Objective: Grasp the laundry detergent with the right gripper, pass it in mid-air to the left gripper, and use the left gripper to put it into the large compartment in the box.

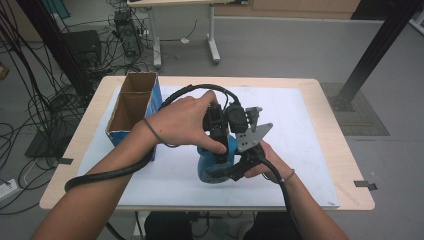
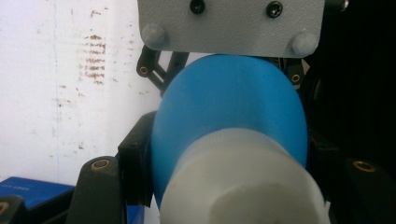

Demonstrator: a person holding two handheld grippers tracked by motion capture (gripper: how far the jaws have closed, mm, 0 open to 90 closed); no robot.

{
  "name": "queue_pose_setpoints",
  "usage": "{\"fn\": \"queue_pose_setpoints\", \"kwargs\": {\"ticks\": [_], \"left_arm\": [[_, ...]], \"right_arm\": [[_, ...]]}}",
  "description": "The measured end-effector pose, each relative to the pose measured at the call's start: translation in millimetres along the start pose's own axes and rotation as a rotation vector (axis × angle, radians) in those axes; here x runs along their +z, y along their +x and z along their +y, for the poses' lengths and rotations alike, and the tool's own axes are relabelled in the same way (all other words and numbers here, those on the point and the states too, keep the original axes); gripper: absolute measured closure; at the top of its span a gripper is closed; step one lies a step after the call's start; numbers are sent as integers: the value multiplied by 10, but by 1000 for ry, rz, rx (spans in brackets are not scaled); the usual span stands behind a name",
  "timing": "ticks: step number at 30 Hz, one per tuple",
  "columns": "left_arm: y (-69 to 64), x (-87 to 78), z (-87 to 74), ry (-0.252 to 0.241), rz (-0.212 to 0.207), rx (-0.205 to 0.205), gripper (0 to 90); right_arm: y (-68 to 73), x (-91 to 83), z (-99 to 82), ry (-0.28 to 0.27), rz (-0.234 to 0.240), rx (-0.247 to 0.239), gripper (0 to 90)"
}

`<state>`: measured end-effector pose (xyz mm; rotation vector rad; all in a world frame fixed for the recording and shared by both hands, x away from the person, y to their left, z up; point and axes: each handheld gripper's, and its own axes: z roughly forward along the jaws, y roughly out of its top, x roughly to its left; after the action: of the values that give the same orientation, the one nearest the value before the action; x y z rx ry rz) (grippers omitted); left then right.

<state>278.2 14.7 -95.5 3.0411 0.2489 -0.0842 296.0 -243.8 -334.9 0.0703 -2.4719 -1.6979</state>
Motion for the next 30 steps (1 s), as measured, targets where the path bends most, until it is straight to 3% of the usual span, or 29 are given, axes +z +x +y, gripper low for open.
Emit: {"fn": "queue_pose_setpoints", "kwargs": {"ticks": [30], "left_arm": [[-13,-12,-47,-19,7,-9,373]], "right_arm": [[-6,1,3,-4,1,-3,426]]}}
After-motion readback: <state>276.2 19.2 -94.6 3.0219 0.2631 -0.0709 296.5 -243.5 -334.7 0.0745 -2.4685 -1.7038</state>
